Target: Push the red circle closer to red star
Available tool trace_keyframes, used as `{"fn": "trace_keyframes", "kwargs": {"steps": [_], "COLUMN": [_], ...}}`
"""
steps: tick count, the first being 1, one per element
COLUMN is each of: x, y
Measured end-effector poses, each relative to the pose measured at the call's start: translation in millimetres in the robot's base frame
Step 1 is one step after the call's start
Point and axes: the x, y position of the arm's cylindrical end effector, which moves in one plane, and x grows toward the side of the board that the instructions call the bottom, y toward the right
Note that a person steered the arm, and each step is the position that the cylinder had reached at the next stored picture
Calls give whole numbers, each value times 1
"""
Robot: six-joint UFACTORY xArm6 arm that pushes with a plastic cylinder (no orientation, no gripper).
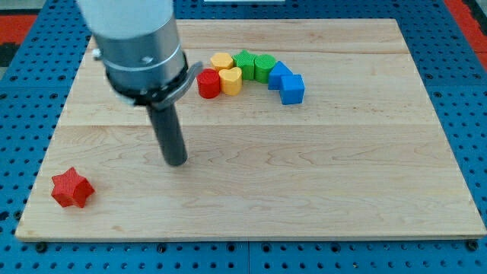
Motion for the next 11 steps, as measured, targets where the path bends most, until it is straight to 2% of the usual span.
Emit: {"fn": "trace_keyframes", "kwargs": {"steps": [2, 4, 5, 7, 8, 11], "x": [-111, -193, -200, -118, -116, -109], "y": [-6, -19, 20, 37, 21, 24]}}
